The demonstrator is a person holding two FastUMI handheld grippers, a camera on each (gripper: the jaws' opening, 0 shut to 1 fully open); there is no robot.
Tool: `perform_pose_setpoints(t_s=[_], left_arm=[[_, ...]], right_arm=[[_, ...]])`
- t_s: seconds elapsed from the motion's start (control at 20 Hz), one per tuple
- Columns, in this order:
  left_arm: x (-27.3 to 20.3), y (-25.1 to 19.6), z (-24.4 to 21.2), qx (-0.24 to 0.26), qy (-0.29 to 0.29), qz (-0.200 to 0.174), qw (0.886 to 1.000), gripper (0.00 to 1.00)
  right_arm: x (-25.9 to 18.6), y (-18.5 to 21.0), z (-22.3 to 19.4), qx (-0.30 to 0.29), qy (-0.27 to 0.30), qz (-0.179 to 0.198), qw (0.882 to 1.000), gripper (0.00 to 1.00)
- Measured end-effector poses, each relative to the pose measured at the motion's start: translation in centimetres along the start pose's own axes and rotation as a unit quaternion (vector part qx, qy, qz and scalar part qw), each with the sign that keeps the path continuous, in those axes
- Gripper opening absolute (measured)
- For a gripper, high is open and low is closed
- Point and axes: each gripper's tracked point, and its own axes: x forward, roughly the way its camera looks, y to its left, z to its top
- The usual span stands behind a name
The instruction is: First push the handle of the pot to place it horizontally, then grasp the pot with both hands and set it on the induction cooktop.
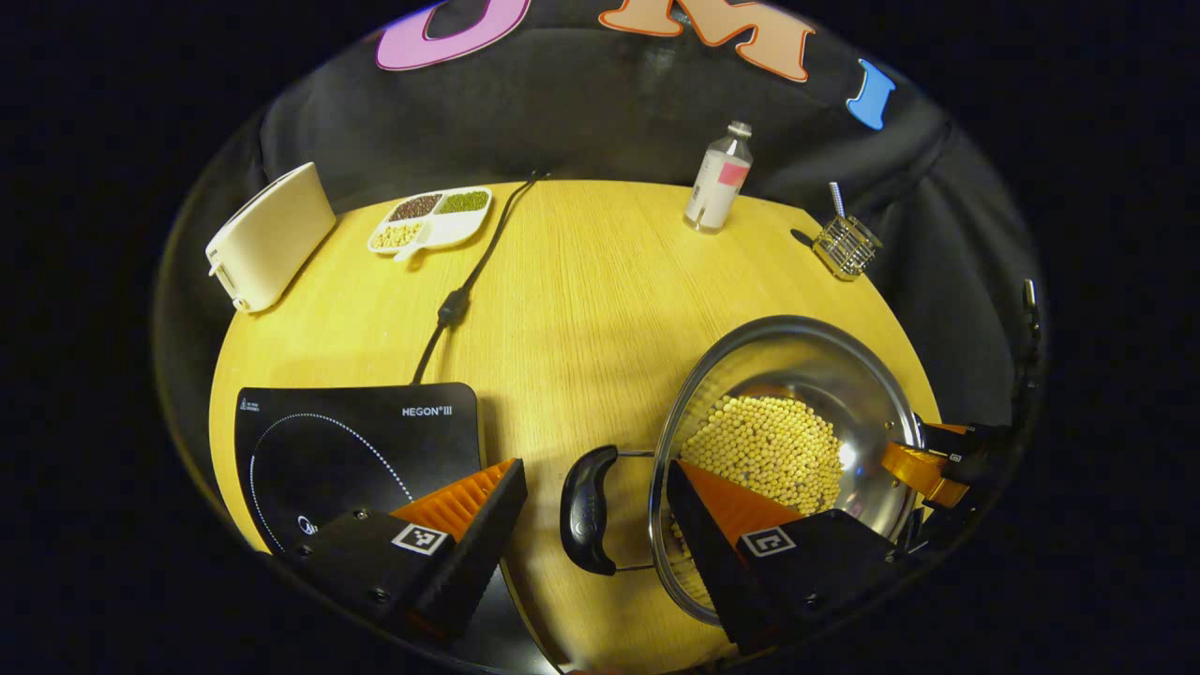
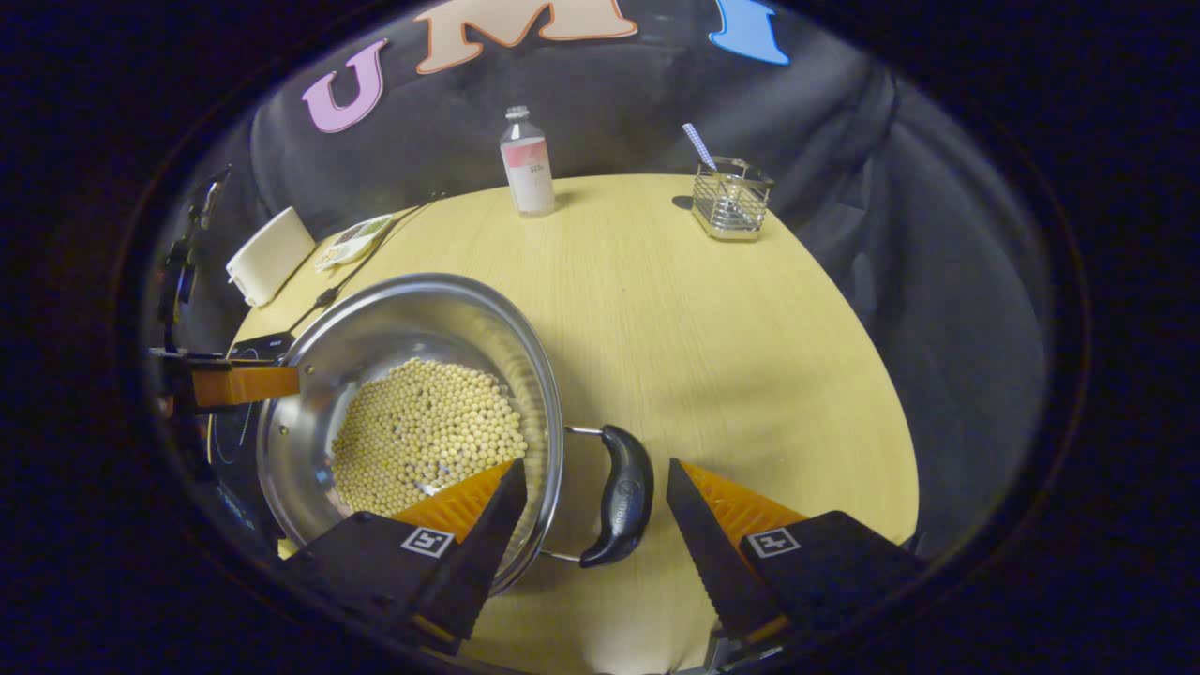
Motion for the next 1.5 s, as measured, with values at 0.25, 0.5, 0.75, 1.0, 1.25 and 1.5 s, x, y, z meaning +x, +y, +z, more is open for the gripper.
perform_pose_setpoints(t_s=[0.25, 0.5, 0.75, 1.0, 1.25, 1.5], left_arm=[[0.8, 0.0, -0.4, 0.003, 0.013, 0.006, 1.0, 0.94], [1.4, -0.6, -1.0, -0.003, 0.025, 0.002, 1.0, 0.83], [1.5, -0.8, -1.2, 0.002, 0.023, -0.003, 1.0, 0.73], [1.3, -1.0, -1.4, -0.003, 0.023, -0.003, 1.0, 0.66], [0.5, -0.5, -1.0, 0.0, 0.0, 0.009, 1.0, 0.66], [-1.2, 0.0, -1.1, -0.005, -0.028, 0.032, 0.999, 0.68]], right_arm=[[0.8, 0.7, -0.6, 0.01, 0.015, 0.009, 1.0, 0.96], [1.7, 0.7, -1.7, 0.01, 0.034, 0.015, 0.999, 0.72], [0.8, 0.7, -1.1, 0.063, 0.046, 0.021, 0.997, 0.59], [0.8, 0.8, -0.9, 0.061, 0.041, 0.021, 0.997, 0.58], [0.6, 0.4, -0.5, 0.066, 0.029, 0.031, 0.997, 0.58], [1.1, 0.1, -0.2, 0.059, 0.012, 0.048, 0.997, 0.53]])
